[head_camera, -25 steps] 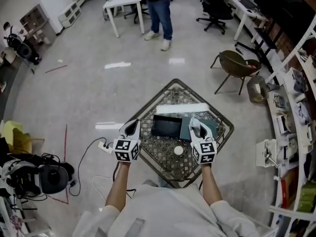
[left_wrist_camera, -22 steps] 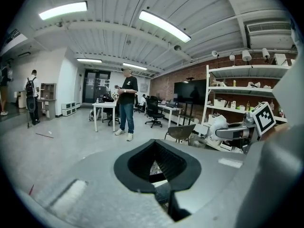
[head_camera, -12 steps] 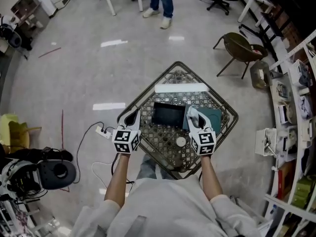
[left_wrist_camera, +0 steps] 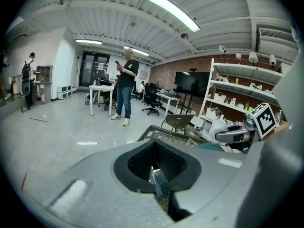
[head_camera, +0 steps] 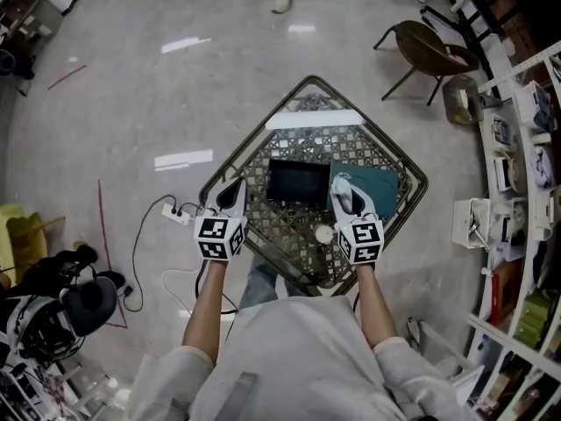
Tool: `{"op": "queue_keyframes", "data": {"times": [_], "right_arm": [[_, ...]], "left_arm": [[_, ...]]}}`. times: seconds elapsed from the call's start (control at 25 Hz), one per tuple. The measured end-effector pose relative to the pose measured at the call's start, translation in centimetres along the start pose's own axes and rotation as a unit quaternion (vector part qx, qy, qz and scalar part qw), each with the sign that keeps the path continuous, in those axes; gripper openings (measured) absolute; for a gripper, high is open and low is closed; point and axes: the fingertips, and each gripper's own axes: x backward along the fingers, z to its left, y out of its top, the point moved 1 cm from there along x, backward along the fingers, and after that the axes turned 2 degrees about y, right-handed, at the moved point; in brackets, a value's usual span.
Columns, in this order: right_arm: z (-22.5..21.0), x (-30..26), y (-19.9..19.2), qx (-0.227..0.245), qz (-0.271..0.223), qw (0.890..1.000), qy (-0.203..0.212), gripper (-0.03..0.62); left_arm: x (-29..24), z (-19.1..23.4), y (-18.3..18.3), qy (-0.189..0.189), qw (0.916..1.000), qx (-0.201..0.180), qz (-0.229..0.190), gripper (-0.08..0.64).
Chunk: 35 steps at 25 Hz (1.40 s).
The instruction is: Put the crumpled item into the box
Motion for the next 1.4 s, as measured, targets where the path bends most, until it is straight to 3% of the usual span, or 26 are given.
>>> {"op": "queue_keyframes", "data": {"times": [0.48,0.72,0.8,0.92,1.12,1.28,1.4], "right_arm": [[1.3,-1.3,-5.1,0.029,0.061,0.998,0.020,0.115],[3.2,-2.5,-6.7,0.135,0.107,0.984,0.051,0.117],[3.7,-3.1,-7.5,0.189,0.124,0.972,0.059,0.117],[4.3,-3.9,-8.1,0.282,0.143,0.946,0.073,0.117],[4.9,-5.4,-8.9,0.412,0.166,0.891,0.093,0.118],[5.2,-6.9,-9.8,0.486,0.186,0.848,0.102,0.118],[5.3,-8.2,-10.7,0.496,0.202,0.837,0.108,0.118]], "left_arm": [[-1.4,-0.4,-5.3,-0.010,0.9988,0.021,0.043,0.006],[-1.9,-0.5,-6.5,-0.012,0.9984,0.026,0.049,0.006],[-2.0,-0.4,-6.7,-0.013,0.9984,0.027,0.049,0.006],[-2.1,-0.2,-6.6,-0.015,0.9984,0.028,0.047,0.006],[-2.2,-0.1,-6.7,-0.016,0.9984,0.026,0.047,0.006],[-2.2,-0.3,-6.7,-0.018,0.9983,0.031,0.047,0.006],[-2.4,-0.5,-6.8,-0.021,0.9982,0.032,0.047,0.006]]}}
